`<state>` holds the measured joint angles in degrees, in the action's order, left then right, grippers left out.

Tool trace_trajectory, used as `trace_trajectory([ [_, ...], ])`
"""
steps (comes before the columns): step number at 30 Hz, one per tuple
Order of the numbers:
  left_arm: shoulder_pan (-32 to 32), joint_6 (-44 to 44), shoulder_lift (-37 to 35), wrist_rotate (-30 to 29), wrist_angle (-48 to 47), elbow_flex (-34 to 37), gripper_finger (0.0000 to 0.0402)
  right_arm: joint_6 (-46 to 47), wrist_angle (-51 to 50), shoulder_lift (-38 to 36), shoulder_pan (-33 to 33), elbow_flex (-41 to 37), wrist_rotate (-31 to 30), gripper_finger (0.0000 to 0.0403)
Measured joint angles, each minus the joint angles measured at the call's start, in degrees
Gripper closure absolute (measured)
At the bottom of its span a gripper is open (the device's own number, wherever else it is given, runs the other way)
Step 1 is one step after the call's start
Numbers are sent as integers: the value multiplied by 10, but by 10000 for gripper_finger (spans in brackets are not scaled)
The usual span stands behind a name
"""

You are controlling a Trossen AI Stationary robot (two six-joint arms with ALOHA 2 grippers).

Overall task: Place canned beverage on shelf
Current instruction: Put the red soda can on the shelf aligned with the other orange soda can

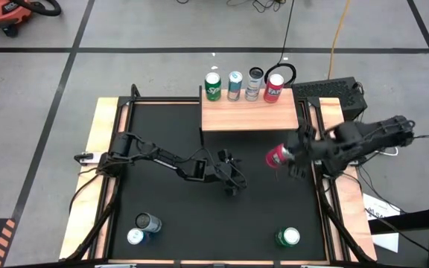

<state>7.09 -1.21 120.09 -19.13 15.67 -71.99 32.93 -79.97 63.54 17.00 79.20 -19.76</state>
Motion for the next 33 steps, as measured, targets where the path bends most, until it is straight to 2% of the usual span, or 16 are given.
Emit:
trace_trajectory([
  [8,0,0,0,0,-1,0,6,-167,-1,35,-179,78,7,120],
  [17,0,-2,0,1,-16,0,6,-323,2,132,-378,136,93,120],
  [27,0,-15,0,0,-45,0,6,-415,2,197,-486,165,160,120],
  [33,0,-15,0,-1,-43,0,6,-460,-6,201,-514,179,155,108],
])
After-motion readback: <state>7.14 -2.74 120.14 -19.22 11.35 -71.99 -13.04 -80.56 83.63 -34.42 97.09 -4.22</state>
